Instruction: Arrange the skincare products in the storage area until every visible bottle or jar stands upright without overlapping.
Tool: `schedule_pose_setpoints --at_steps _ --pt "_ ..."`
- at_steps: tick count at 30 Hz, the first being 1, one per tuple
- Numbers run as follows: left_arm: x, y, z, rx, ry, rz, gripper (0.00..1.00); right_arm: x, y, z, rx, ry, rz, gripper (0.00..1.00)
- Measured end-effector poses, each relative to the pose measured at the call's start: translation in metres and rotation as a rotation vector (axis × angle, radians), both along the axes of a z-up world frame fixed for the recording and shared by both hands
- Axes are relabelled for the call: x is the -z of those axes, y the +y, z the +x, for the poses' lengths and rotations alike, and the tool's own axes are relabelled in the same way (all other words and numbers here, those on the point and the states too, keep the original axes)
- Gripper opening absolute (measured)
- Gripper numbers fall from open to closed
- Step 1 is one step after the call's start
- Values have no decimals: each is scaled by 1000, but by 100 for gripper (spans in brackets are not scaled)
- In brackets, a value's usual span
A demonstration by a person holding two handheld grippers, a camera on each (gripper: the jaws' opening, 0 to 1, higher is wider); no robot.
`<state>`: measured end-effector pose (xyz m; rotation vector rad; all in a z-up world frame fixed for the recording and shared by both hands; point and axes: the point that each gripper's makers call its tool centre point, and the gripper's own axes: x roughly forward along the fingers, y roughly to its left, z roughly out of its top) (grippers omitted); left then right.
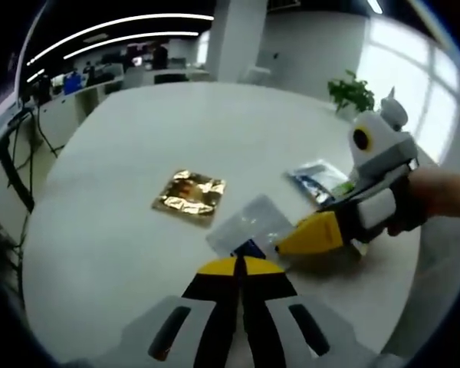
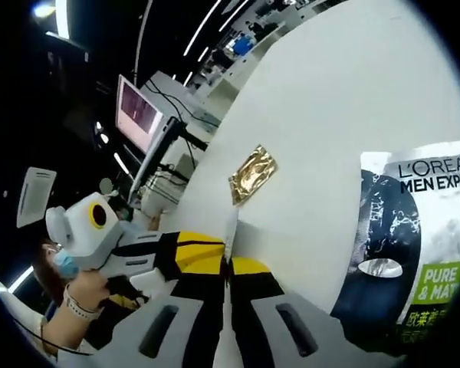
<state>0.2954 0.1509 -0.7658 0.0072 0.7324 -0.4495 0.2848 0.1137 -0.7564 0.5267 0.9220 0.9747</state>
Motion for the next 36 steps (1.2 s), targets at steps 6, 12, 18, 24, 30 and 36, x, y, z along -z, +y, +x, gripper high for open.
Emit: schedule_pose_setpoints --at_steps 6,12,18,24,30,36 --pt "-8 3 0 -15 -17 -17 2 -8 0 1 5 -40 6 1" --pt "-39 6 3 -81 -62 -244 11 -28 -3 -4 -9 -80 50 1" --pt "-46 8 -4 -48 -73 -301 15 -36 -13 -20 -54 -114 44 1" --pt "-59 -17 -18 40 -61 -500 21 -37 -21 -41 -133 -156 20 1" --pt "-61 -27 -35 193 -40 -488 28 -55 -33 -60 -207 -187 48 1" --pt "-67 -42 -44 233 -19 -552 23 -60 -45 -69 -219 -170 76 1"
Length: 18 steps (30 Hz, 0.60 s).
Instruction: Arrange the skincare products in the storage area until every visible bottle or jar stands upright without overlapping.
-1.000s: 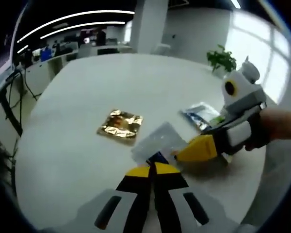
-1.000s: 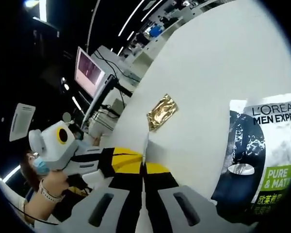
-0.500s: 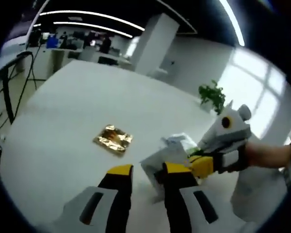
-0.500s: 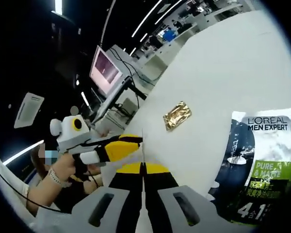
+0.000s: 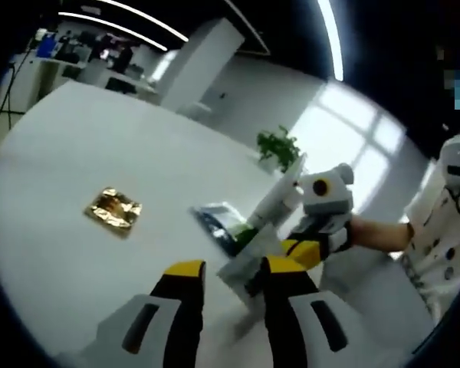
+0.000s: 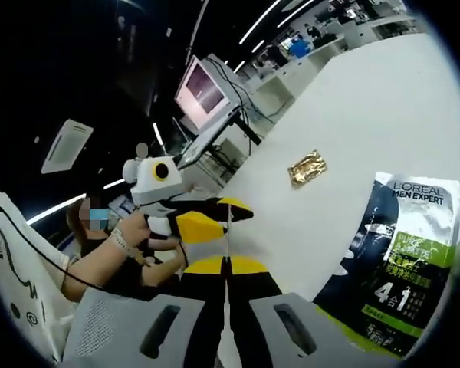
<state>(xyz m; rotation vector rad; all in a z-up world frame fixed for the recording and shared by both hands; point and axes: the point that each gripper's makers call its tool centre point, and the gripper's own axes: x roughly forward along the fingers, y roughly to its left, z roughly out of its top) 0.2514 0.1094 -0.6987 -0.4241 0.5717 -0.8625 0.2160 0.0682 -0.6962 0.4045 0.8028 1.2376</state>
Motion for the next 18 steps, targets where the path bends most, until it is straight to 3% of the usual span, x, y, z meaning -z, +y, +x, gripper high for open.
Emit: schedule_pose_setpoints --at_steps 2,10,15,18 --pt "-2 -10 -5 10 34 -34 20 0 -3 0 18 14 13 1" --pt "-7 -17 -5 -17 63 -78 9 1 -9 1 63 53 37 1" --pt "-13 -14 -3 -24 58 -102 0 0 -12 4 88 85 59 1" --pt "-15 -15 -3 -26 47 -99 0 -2 -13 6 96 98 75 1"
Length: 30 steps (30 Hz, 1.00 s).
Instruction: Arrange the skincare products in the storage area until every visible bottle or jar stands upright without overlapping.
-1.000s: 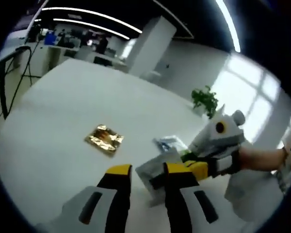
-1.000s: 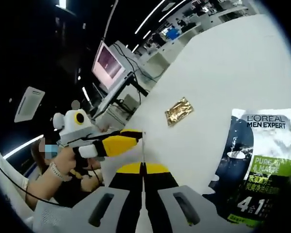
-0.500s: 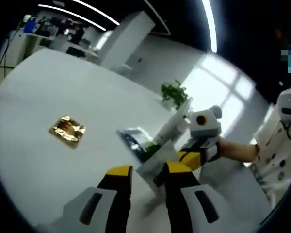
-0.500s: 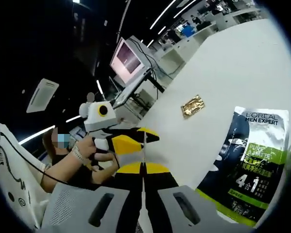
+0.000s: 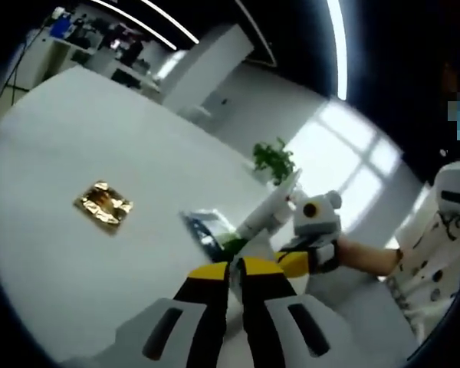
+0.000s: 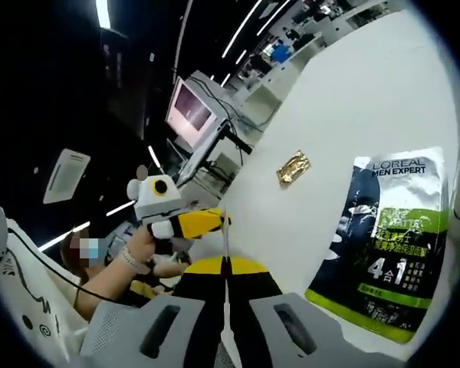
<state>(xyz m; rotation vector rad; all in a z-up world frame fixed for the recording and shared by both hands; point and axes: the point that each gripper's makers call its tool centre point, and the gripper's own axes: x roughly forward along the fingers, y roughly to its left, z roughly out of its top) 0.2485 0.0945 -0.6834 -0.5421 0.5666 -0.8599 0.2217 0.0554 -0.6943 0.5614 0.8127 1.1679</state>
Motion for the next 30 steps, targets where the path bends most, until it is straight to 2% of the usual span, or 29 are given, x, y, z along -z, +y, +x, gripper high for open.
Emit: schedule_pose_setpoints --at_steps 4,8,10,12,16,17,19,21,26,30 --pt "3 -3 0 9 -6 20 4 -1 0 2 5 -1 3 1" --pt "8 -3 -1 2 -4 36 2 -1 0 4 22 4 5 1" --pt "14 1 -1 -8 18 52 0 1 0 5 28 6 -4 1" --pt "21 10 2 -21 16 96 0 5 -1 4 27 10 -17 1" --pt "25 17 5 -30 56 53 0 8 0 1 31 38 4 1" --pt "21 13 1 -18 70 15 1 7 0 1 31 42 9 1" --pt "19 15 3 -23 57 -8 5 7 1 -1 24 39 9 1" --pt "15 17 5 -45 63 -52 3 4 1 -1 21 42 18 1" --pt "13 15 5 -45 67 -72 2 2 1 -2 11 51 29 1" --pt "4 6 0 -24 84 -153 7 -3 4 -6 -5 57 53 1"
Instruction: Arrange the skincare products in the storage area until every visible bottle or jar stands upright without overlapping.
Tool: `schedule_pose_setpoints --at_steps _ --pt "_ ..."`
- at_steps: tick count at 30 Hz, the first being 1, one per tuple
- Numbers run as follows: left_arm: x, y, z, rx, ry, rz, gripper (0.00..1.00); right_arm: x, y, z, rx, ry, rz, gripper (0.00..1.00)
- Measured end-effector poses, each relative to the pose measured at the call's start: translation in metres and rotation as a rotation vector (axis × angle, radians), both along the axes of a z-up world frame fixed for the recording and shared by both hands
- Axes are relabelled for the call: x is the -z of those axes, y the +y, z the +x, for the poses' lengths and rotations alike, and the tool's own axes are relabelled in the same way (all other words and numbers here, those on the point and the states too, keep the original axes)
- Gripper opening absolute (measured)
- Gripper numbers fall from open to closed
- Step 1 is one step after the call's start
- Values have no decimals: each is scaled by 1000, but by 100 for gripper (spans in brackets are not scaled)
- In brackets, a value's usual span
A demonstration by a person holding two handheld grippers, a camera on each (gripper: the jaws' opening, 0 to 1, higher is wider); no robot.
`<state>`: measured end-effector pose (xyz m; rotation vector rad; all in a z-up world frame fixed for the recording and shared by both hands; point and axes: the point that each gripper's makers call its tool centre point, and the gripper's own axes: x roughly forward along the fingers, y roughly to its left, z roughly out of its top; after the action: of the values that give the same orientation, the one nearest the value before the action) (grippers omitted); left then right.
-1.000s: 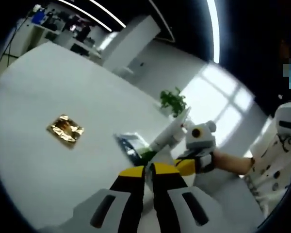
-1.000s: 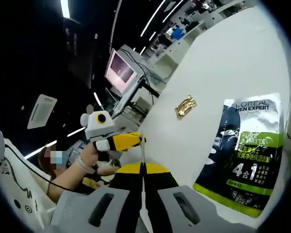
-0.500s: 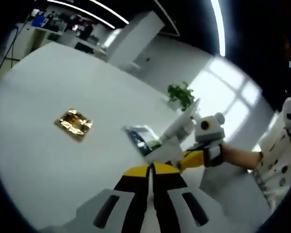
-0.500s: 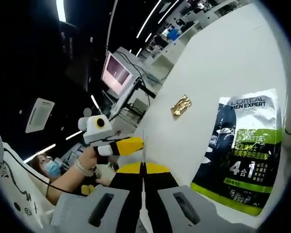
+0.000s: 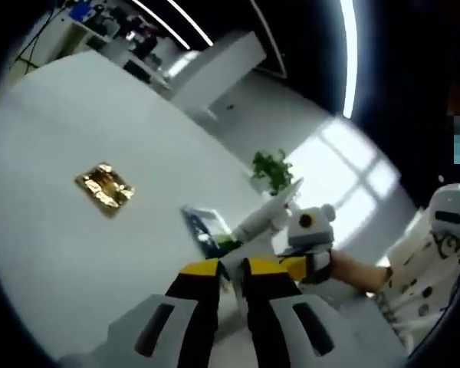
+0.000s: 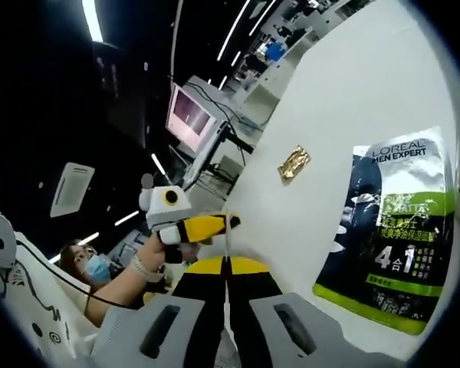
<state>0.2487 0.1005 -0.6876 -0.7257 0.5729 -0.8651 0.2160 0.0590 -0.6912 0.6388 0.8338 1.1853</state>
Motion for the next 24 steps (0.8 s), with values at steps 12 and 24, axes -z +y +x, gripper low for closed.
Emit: schedule_pose_setpoints --at_steps 12,24 --pt "7 4 6 -38 -49 155 0 10 0 5 36 13 -41 1" --pt "30 12 4 32 -111 508 0 33 8 5 54 8 -134 1"
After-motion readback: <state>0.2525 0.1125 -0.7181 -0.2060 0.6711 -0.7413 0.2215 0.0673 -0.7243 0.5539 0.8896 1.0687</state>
